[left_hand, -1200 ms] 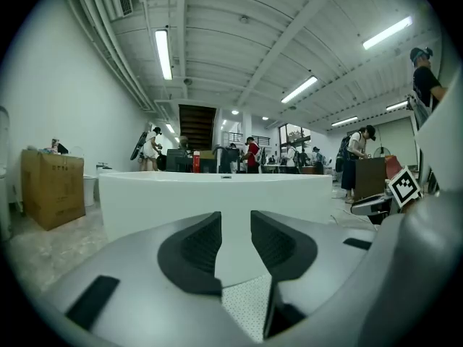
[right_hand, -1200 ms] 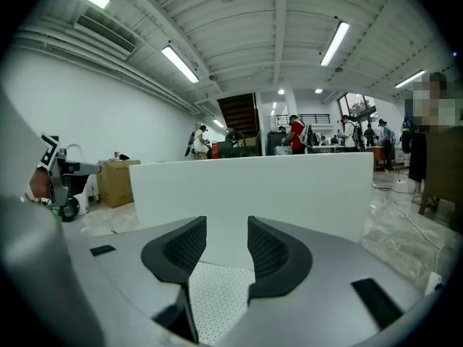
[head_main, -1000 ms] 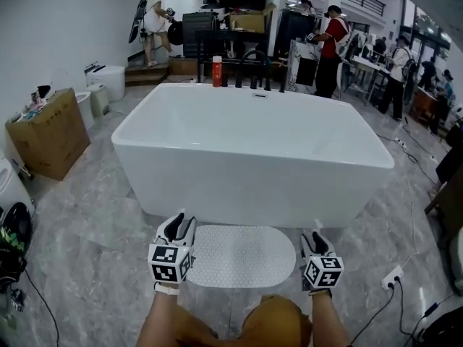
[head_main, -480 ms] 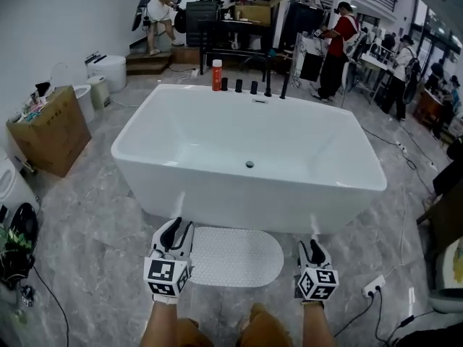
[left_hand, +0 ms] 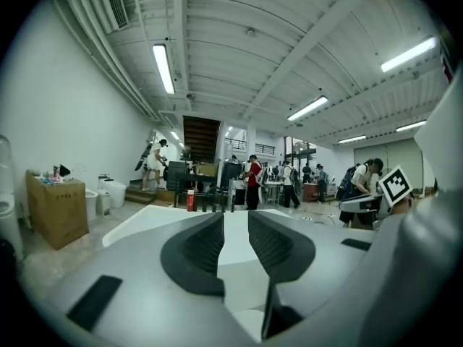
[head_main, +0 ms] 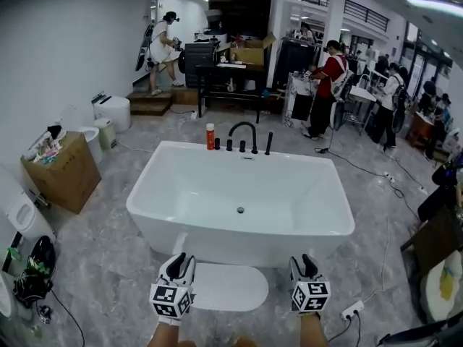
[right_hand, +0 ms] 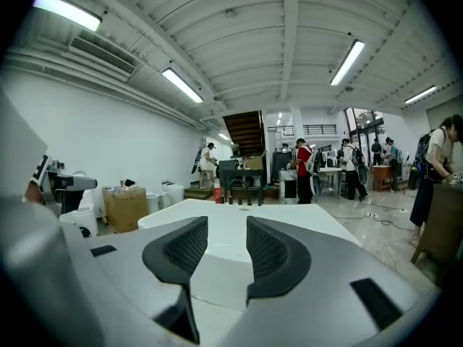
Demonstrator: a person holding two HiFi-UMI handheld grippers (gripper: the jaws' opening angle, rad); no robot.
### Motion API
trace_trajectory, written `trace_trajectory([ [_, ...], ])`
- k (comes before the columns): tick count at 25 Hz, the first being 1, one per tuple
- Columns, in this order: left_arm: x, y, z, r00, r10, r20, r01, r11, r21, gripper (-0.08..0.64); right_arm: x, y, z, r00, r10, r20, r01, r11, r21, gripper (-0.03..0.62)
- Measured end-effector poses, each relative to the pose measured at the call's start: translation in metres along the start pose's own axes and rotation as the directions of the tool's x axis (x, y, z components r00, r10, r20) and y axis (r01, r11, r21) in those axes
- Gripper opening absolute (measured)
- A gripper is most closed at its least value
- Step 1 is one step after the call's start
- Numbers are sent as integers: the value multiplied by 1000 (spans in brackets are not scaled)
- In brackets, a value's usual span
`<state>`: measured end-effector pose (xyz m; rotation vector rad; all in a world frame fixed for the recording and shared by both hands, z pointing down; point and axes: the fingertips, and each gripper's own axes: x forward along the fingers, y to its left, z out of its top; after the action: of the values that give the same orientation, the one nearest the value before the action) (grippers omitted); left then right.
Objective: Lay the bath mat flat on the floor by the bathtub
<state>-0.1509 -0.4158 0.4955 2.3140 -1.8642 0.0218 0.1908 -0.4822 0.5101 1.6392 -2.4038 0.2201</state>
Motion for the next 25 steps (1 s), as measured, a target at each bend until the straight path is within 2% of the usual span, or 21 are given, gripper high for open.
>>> trace_trajectory([
  [3, -5, -31, 60, 999, -45, 17, 46, 998, -43, 115, -18, -11, 57, 1000, 9, 22, -9, 1000, -7, 189],
  [8, -1, -79, 141, 997, -73, 28, 69, 991, 113, 115, -38, -16, 120, 998, 35, 52, -36, 999, 21, 189],
  [11, 3, -103, 170, 995, -93, 42, 87, 986, 140, 115, -43, -16, 142, 996, 46, 71, -47, 999, 11, 189],
  [15, 1, -120, 192, 993, -100, 58, 90, 983, 162, 115, -48, -23, 152, 995, 54, 90, -57, 998, 31, 189],
  [19, 0, -117, 197, 995, -80, 61, 72, 990, 123, 115, -53, -31, 153, 994, 45, 101, -52, 997, 63, 189],
  [25, -3, -106, 204, 996, -49, 80, 41, 994, 100, 115, -64, -33, 153, 994, 42, 100, -49, 997, 60, 189],
])
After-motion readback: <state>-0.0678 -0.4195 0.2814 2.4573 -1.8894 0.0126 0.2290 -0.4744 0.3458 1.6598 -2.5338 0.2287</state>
